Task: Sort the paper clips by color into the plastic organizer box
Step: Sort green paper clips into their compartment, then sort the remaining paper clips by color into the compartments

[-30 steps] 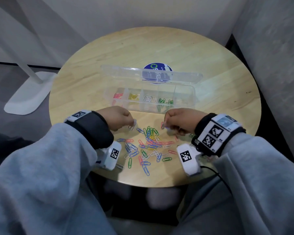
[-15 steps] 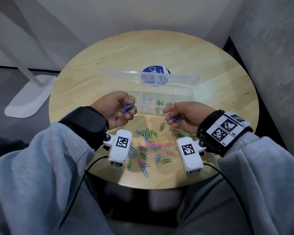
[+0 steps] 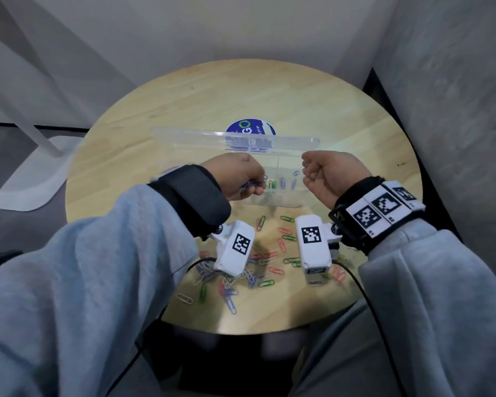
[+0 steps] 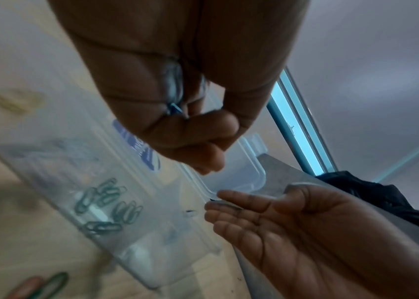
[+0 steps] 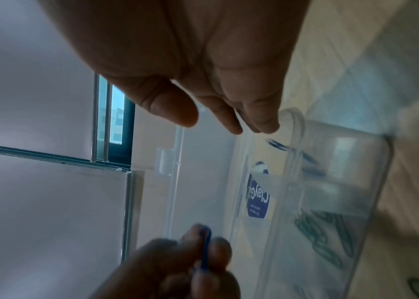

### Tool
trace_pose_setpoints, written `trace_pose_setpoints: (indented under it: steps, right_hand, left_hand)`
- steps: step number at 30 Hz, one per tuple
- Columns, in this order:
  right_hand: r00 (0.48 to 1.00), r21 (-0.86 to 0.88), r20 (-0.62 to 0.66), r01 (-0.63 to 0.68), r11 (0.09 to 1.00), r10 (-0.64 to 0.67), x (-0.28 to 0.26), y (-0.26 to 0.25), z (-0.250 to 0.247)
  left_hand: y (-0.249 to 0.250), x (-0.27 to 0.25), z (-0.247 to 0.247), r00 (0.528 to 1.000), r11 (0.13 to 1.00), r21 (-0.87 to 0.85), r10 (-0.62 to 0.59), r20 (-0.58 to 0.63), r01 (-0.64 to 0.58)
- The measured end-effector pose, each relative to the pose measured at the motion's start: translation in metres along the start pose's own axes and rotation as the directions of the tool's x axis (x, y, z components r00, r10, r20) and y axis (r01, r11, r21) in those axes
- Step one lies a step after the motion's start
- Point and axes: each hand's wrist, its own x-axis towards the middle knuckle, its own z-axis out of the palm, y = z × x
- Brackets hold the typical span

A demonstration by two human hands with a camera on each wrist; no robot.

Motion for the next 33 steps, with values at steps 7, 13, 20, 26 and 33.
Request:
trace_pose_setpoints:
  steps: [7, 13, 20, 26, 33]
  right_hand:
    - [0.993, -0.461, 0.121, 0.060, 0.885, -0.004, -0.010, -0.005, -0.007]
    - [0.994, -0.727, 0.105, 0.051, 0.685, 0.038, -0.015, 0.001, -0.022]
    - [0.997, -0.902, 0.065, 0.043, 0.430, 0.038, -0.010, 0.008, -0.025]
    - [0.988, -0.995, 0.103, 0.101, 0.020, 0.112, -0.013, 0.024, -0.016]
    - [0.985, -0.988, 0.149, 0.153, -0.036, 0.084, -0.010, 0.040, -0.020]
  left_hand:
    - [0.020, 0.017, 0.031, 0.997, 0.992, -0.100, 0.073, -0.007, -0.074]
    - [0.020, 0.024, 0.050, 0.997, 0.996, 0.050, 0.074, -0.012, -0.074]
    - [0.008, 0.010, 0.025, 0.982, 0.976, 0.111, 0.185, 0.024, -0.187]
    - [-0.018, -0.010, 0.005, 0.999, 0.574, 0.818, 0.047, -0.010, -0.019]
    - [-0.039, 0.004, 0.027, 0.998, 0.333, 0.943, 0.065, -0.006, -0.016]
